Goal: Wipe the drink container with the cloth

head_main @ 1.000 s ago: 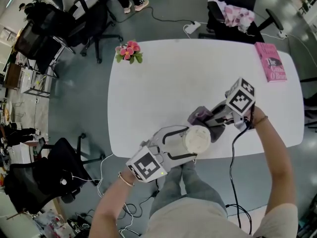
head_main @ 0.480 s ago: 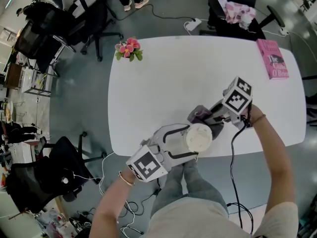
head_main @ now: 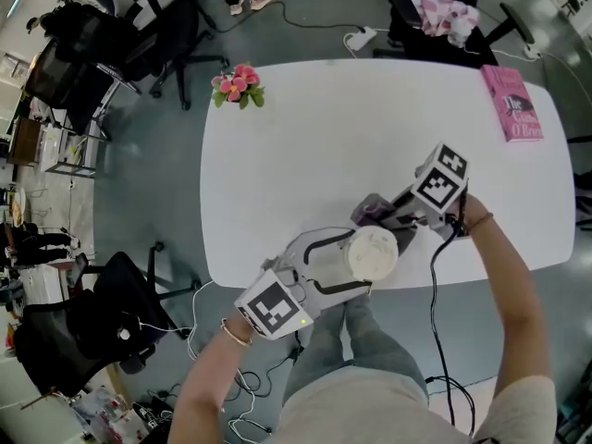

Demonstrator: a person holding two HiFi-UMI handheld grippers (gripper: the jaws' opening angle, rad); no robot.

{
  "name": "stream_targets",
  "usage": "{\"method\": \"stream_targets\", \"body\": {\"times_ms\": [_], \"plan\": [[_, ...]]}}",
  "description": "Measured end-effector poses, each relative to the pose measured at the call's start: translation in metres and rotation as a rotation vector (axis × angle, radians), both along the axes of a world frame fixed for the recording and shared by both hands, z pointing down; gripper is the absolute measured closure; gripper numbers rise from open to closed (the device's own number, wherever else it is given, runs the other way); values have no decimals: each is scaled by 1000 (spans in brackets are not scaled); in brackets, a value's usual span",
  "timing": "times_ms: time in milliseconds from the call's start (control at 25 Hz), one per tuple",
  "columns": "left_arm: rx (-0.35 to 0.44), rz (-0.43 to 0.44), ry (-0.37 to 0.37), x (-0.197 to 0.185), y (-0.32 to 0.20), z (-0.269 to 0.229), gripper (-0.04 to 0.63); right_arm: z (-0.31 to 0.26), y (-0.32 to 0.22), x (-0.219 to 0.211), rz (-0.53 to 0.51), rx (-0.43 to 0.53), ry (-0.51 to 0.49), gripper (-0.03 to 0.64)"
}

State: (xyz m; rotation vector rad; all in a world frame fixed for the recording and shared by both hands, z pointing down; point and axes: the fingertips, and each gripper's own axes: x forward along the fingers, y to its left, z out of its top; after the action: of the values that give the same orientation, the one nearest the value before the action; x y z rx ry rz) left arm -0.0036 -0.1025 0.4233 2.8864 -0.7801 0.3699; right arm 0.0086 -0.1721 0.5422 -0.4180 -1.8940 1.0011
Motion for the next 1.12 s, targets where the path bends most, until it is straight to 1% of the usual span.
{"method": "stream_targets", "body": {"times_ms": [80,120,400,1120], "plan": [[8,24,-39,-1,2,6,241,3,-1,0,2,1,5,549],[6,23,-39,-1,2,5,241,5,-1,1,3,3,7,549],[0,-17,24,4,-4,-4,241,13,-1,2,-14,38,27,549],[17,-14,31,2,-3,-5,241,41,1,0,-24,90,84,549]]}}
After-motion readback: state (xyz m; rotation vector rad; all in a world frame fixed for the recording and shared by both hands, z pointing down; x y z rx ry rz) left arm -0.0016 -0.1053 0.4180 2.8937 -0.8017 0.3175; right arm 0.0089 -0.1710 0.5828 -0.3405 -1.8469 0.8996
